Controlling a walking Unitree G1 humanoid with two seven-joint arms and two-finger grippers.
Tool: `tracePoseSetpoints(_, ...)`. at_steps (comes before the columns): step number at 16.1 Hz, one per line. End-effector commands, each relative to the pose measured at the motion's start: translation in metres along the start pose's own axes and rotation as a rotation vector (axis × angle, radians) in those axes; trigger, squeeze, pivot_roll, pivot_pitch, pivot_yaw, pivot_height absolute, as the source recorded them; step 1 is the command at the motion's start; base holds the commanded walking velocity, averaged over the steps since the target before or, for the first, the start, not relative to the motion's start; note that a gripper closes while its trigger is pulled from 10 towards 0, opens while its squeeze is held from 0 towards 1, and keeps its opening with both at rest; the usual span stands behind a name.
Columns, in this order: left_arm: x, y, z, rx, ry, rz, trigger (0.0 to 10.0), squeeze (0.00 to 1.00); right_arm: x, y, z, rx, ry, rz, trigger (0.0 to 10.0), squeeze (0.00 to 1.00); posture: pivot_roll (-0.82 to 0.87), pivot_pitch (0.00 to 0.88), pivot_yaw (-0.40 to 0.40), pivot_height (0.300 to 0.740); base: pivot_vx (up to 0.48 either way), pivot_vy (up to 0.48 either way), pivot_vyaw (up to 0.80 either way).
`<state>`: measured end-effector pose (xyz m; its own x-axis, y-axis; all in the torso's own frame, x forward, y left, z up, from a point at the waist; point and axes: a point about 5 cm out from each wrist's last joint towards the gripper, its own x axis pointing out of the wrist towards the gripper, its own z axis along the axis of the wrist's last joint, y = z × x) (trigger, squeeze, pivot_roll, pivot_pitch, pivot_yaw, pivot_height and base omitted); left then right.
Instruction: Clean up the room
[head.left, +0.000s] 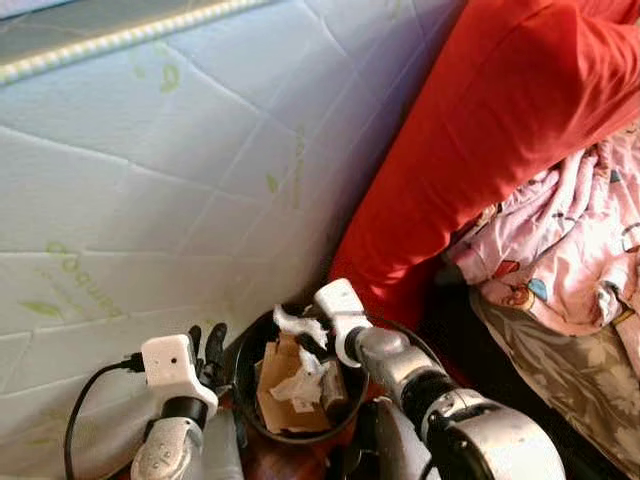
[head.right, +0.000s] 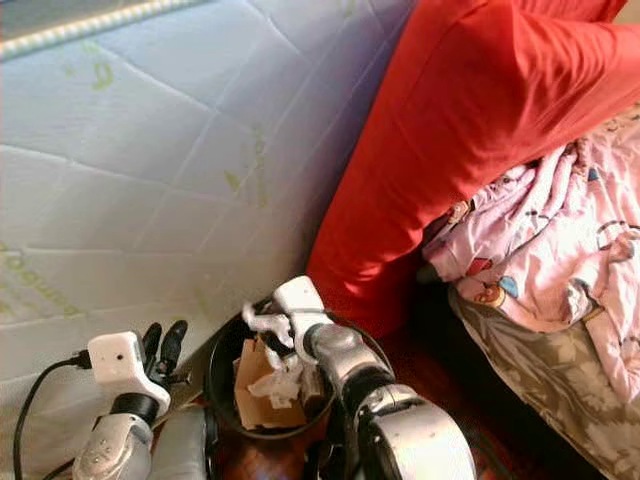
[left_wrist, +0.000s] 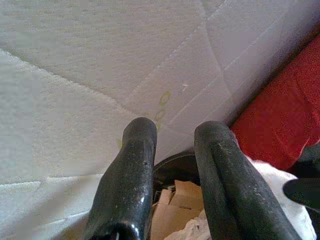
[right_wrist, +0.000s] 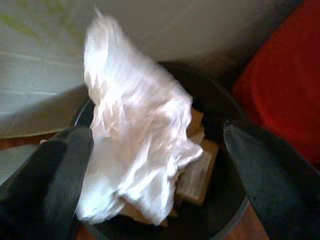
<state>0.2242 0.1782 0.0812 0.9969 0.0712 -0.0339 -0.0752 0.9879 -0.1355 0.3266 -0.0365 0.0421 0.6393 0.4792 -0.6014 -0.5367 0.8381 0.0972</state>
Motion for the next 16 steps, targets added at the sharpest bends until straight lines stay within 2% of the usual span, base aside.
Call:
tracePoseSetpoints(1, -0.001, 0.000, -0.002, -0.002, 0.014, 0.002, 10.0, 0.00, -0.001, -0.001, 0.004, -0.198, -0.040, -0.002, 10.0, 0.00, 0.29, 0.220, -0.138, 0.617, 0.000, 0.000, 0.00)
tracePoseSetpoints(2, -0.001, 0.000, -0.002, -0.002, 0.015, 0.002, 10.0, 0.00, -0.001, 0.000, 0.010, -0.276, -0.086, 0.010, 10.0, 0.00, 0.29, 0.219, -0.138, 0.617, 0.000, 0.000, 0.00)
tracePoseSetpoints(3, -0.001, -0.001, -0.002, -0.003, 0.014, 0.000, 10.0, 0.00, -0.002, 0.001, 0.014, -0.188, -0.166, 0.004, 10.0, 0.00, 0.29, 0.219, -0.138, 0.617, 0.000, 0.000, 0.00)
tracePoseSetpoints(4, -0.001, -0.001, -0.002, -0.003, 0.014, 0.000, 10.0, 0.00, -0.002, 0.001, 0.014, -0.147, -0.185, -0.001, 10.0, 0.00, 0.29, 0.218, -0.137, 0.617, 0.000, 0.000, 0.00)
tracePoseSetpoints(6, -0.001, -0.001, -0.002, -0.004, 0.013, -0.002, 10.0, 0.00, -0.001, -0.006, -0.003, -0.250, 0.076, -0.040, 10.0, 0.00, 0.29, 0.215, -0.139, 0.617, 0.000, 0.000, 0.00)
tracePoseSetpoints(7, -0.001, -0.002, -0.002, -0.003, 0.012, -0.003, 10.0, 0.00, -0.001, -0.004, -0.005, -0.200, 0.076, -0.005, 10.0, 0.00, 0.30, 0.216, -0.139, 0.617, 0.000, 0.000, 0.00)
tracePoseSetpoints(10, -0.001, 0.000, -0.001, 0.000, 0.011, 0.001, 10.0, 0.00, -0.003, 0.002, 0.014, -0.086, -0.235, 0.008, 10.0, 0.00, 0.29, 0.220, -0.138, 0.617, 0.000, 0.000, 0.00)
tracePoseSetpoints(11, -0.001, 0.000, -0.001, 0.001, 0.011, 0.001, 10.0, 0.00, -0.003, 0.001, 0.015, -0.033, -0.260, 0.000, 10.0, 0.00, 0.29, 0.220, -0.138, 0.617, 0.000, 0.000, 0.00)
tracePoseSetpoints(12, -0.001, 0.000, -0.001, 0.000, 0.010, 0.002, 10.0, 0.00, -0.001, -0.002, 0.007, -0.122, -0.129, -0.030, 10.0, 0.00, 0.29, 0.216, -0.140, 0.617, 0.000, 0.000, 0.00)
tracePoseSetpoints(13, 0.000, 0.000, -0.002, -0.001, 0.010, 0.002, 10.0, 0.00, -0.001, -0.007, -0.002, -0.240, 0.056, -0.059, 10.0, 0.00, 0.29, 0.215, -0.140, 0.617, 0.000, 0.000, 0.00)
tracePoseSetpoints(14, 0.000, -0.001, -0.002, -0.002, 0.010, 0.001, 10.0, 0.00, -0.002, -0.008, -0.006, -0.311, 0.141, -0.038, 10.0, 0.00, 0.30, 0.213, -0.144, 0.617, 0.000, 0.000, 0.00)
tracePoseSetpoints(15, 0.000, -0.001, -0.002, -0.002, 0.010, 0.001, 10.0, 0.00, -0.002, -0.007, -0.005, -0.302, 0.124, -0.022, 10.0, 0.00, 0.30, 0.213, -0.144, 0.617, 0.000, 0.000, 0.00)
tracePoseSetpoints(16, 0.000, -0.001, -0.002, -0.004, 0.011, 0.001, 10.0, 0.00, -0.001, -0.001, 0.003, -0.181, -0.055, 0.015, 10.0, 0.00, 0.29, 0.219, -0.141, 0.617, 0.000, 0.000, 0.00)
